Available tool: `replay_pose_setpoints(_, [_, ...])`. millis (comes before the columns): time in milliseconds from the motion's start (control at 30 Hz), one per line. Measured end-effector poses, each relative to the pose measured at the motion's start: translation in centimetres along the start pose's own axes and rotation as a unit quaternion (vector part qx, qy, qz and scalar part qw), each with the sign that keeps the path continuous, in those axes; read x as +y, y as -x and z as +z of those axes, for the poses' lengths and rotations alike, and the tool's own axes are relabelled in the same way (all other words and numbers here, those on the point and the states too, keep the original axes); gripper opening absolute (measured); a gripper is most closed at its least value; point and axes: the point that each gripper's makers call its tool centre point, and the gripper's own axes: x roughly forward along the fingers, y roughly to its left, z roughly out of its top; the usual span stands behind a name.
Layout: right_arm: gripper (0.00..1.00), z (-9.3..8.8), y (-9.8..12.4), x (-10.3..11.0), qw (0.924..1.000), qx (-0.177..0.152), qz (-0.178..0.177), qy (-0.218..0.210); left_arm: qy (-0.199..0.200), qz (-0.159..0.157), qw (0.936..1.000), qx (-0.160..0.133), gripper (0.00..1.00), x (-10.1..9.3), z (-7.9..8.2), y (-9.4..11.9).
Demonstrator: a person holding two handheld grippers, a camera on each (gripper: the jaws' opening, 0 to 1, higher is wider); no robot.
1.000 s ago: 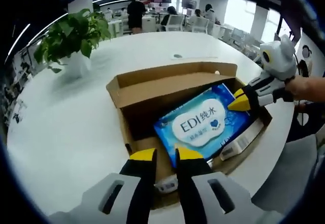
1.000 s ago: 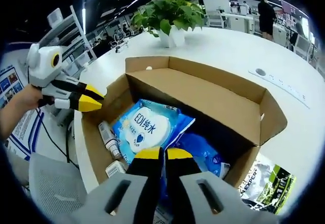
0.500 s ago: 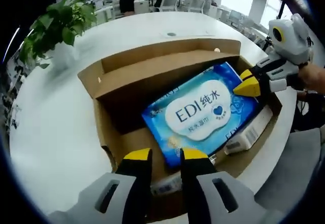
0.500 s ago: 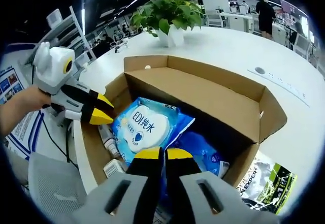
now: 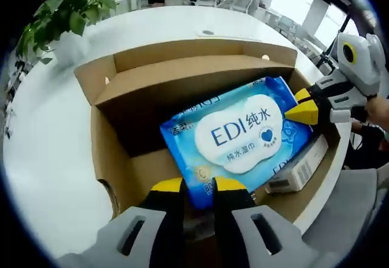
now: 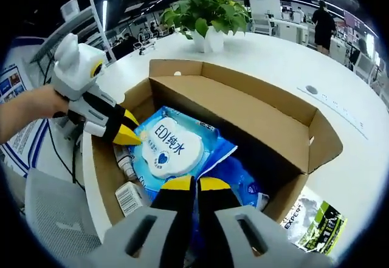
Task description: Operate the shoe box by opening the lid, removing the specified soft item, and placing it in the target area until the item is outside and the box remains undamaged.
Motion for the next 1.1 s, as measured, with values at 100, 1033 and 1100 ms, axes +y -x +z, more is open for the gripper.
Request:
replay_pose_setpoints(100, [0.0,0.0,0.0,0.0,1.0,0.001,0.001,0.0,0.011,-0.003,0.9999,0.002,0.13,0.0,-0.2,-0.1])
replay_pose_setpoints(1033, [0.0,0.7,1.8,-0.2,0.9998,-0.017,-0.005,-0.01,-0.01,0.005,0.9989,-0.045,0.0,-1.3,1.5,3.0])
replay_pose_setpoints(1100, [0.0,0.8,2.2,-0.2,0.9997,-0.022,-0.004,-0.013,-0.014,0.006,0.9986,-0.051,0.0,-1.4,1.7,3.4])
